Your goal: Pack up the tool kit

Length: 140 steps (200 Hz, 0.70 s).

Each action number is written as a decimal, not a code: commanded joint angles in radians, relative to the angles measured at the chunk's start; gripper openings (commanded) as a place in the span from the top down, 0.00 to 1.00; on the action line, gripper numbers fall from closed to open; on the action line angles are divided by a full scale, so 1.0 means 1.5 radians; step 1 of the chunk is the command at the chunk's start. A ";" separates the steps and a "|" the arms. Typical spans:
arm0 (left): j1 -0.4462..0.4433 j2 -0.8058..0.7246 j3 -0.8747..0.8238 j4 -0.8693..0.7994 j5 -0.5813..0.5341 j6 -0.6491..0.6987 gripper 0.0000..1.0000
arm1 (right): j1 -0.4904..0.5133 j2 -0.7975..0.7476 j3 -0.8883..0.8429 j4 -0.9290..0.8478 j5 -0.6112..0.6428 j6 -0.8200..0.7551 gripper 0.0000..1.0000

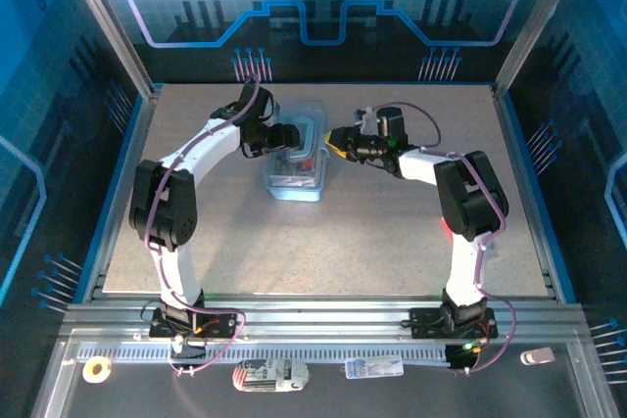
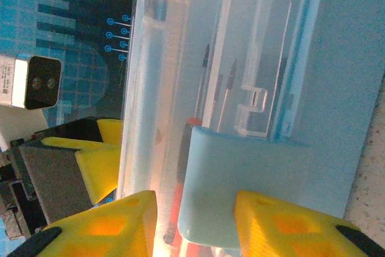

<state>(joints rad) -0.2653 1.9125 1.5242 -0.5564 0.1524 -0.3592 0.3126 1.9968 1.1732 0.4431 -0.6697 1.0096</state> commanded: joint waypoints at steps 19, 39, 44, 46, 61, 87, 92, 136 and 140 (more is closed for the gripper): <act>0.000 0.084 -0.040 -0.091 -0.082 0.004 0.36 | -0.006 0.037 -0.007 -0.016 -0.014 -0.017 0.60; -0.001 0.086 -0.041 -0.088 -0.080 0.004 0.37 | -0.005 0.034 -0.002 -0.041 -0.015 -0.040 0.60; -0.001 0.086 -0.042 -0.089 -0.079 0.004 0.37 | -0.005 0.031 0.000 -0.058 -0.010 -0.052 0.59; -0.001 0.085 -0.042 -0.088 -0.078 0.004 0.37 | -0.005 0.030 0.001 -0.067 -0.008 -0.058 0.59; -0.002 0.086 -0.042 -0.089 -0.076 0.007 0.37 | -0.005 0.025 0.003 -0.096 0.000 -0.084 0.57; -0.002 0.089 -0.038 -0.087 -0.074 0.006 0.37 | -0.004 0.036 -0.005 -0.035 -0.032 -0.059 0.51; -0.003 0.089 -0.037 -0.088 -0.071 0.005 0.37 | -0.005 0.042 -0.007 -0.017 -0.041 -0.049 0.50; -0.005 0.091 -0.038 -0.091 -0.073 0.007 0.37 | -0.004 0.083 -0.004 0.081 -0.075 0.008 0.49; -0.005 0.091 -0.039 -0.090 -0.073 0.008 0.37 | -0.004 0.084 -0.004 0.083 -0.076 0.010 0.49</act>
<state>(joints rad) -0.2836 1.9198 1.5314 -0.5640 0.1001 -0.3569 0.3008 2.0922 1.1721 0.4896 -0.7395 0.9829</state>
